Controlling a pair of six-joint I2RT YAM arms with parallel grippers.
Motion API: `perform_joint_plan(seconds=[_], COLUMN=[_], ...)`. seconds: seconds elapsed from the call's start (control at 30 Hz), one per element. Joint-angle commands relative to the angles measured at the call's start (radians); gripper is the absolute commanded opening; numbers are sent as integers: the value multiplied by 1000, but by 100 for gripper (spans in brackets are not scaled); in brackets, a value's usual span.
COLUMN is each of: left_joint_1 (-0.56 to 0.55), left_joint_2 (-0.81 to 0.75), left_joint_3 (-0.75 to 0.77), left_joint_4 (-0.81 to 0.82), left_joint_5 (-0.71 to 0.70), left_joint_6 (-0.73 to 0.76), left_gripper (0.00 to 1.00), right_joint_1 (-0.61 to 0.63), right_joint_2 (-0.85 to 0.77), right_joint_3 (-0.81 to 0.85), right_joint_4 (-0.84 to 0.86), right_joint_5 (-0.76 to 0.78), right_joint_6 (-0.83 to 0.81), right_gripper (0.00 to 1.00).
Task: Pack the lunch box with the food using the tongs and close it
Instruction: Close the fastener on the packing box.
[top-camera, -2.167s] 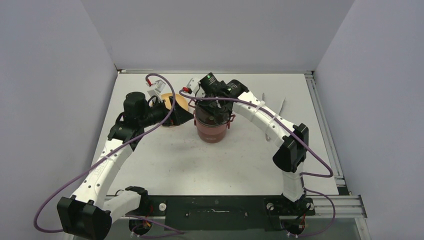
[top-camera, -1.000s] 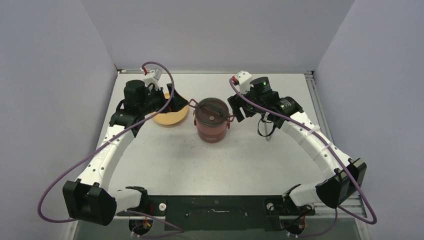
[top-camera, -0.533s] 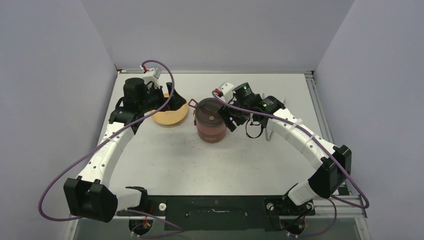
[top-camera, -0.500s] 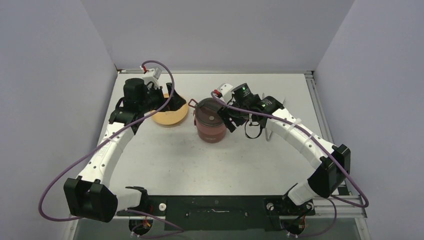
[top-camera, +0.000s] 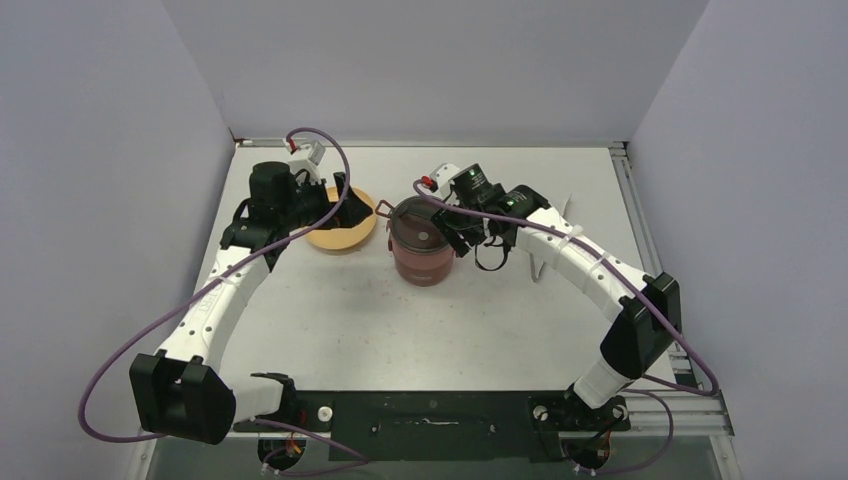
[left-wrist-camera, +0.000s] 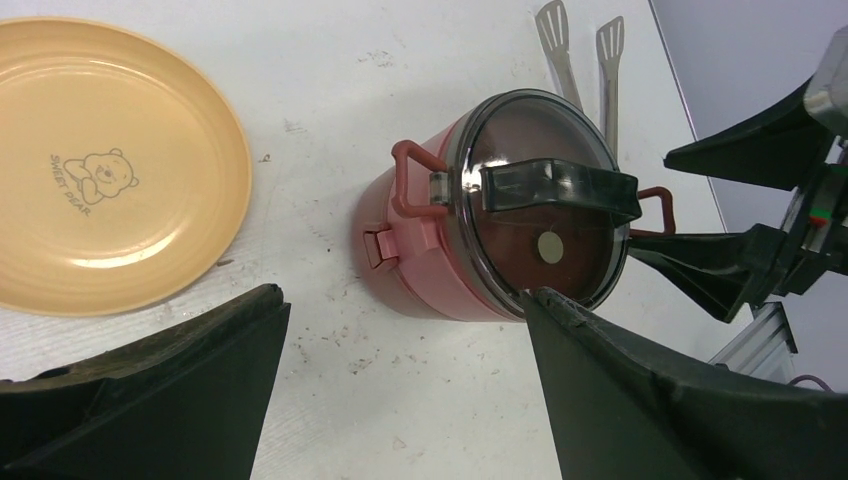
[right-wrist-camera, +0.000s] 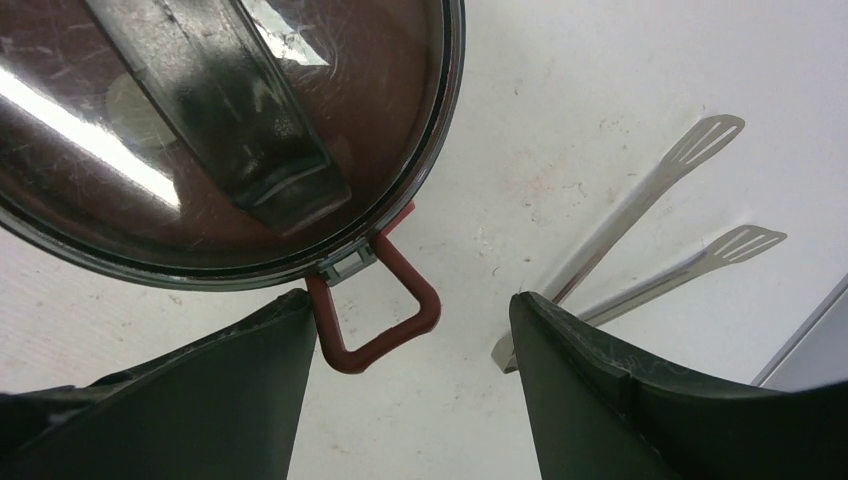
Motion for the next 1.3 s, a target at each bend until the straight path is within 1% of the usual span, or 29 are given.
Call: perform_joint_plan(seconds=[0.0, 0.53, 0.83, 1.13, 1.2, 1.27], left_joint_1=[14, 25, 31, 45, 47, 47], left_joint_2=[-2, 2, -13, 19, 31, 48], left_joint_3=[0, -17, -30, -14, -7, 6], left_joint_4=[64, 103, 99, 99, 98, 89], left_joint_5=[66, 171, 218, 256, 259, 250], left_joint_6=[-19, -95, -135, -165, -172, -175], left_gripper=[91, 91, 91, 91, 90, 90], right_joint_1=[-2, -50, -53, -60, -79, -119], right_joint_2=[8, 34, 40, -47, -77, -109], right_joint_3=[47, 69, 79, 48, 32, 14], right_joint_4=[25, 55, 52, 49, 60, 82], right_joint_5=[66, 104, 91, 61, 54, 15], right_joint_6=[21, 41, 49, 56, 58, 69], right_gripper=[70, 70, 70, 71, 72, 72])
